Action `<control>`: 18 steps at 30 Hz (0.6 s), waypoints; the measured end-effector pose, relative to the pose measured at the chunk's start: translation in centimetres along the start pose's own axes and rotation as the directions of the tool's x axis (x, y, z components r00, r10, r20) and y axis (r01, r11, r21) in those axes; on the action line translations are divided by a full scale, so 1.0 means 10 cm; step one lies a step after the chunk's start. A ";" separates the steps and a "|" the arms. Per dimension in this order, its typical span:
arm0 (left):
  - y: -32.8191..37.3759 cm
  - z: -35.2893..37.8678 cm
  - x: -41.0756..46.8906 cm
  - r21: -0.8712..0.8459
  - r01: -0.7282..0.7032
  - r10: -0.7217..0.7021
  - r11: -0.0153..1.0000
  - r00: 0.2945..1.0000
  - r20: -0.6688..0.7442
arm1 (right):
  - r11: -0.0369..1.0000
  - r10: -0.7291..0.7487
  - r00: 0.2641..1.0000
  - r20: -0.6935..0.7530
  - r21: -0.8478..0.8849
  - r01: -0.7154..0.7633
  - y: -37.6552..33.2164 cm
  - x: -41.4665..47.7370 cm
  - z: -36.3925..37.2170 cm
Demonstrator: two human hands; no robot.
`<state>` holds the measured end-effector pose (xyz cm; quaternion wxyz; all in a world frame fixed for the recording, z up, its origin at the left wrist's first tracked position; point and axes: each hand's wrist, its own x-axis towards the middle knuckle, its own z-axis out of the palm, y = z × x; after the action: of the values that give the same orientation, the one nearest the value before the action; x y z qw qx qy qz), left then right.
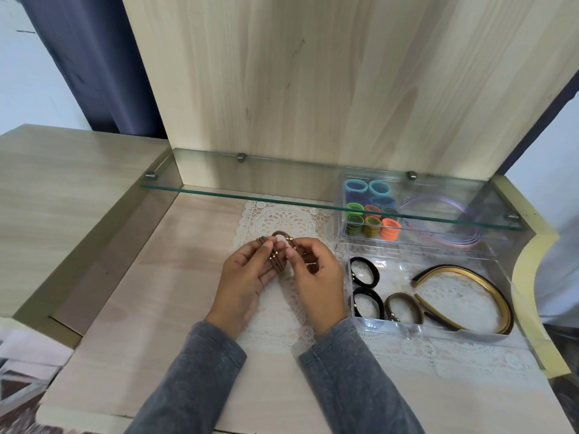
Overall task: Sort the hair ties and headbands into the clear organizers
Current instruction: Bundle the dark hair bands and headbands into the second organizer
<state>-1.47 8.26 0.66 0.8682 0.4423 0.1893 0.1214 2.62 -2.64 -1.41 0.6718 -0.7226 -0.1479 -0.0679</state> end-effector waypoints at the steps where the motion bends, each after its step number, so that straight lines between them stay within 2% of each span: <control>1: 0.00 0.01 -0.01 0.012 0.003 -0.003 1.000 1.000 0.000 | 1.000 -0.020 1.000 0.004 -0.006 0.020 -0.01 0.00 0.00; 10: 0.02 -0.03 -0.01 -0.017 0.033 -0.032 0.999 0.997 0.069 | 0.983 -0.171 0.985 0.038 -0.056 0.173 -0.01 0.00 0.01; 18: 0.03 -0.03 0.00 -0.069 0.024 -0.017 0.997 0.994 0.107 | 0.993 -0.113 0.993 0.039 -0.040 0.115 -0.01 0.00 0.01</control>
<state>-1.63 8.60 0.73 0.8932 0.4155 0.1431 0.0954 2.62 -2.51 -1.31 0.6488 -0.7280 -0.1997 -0.0961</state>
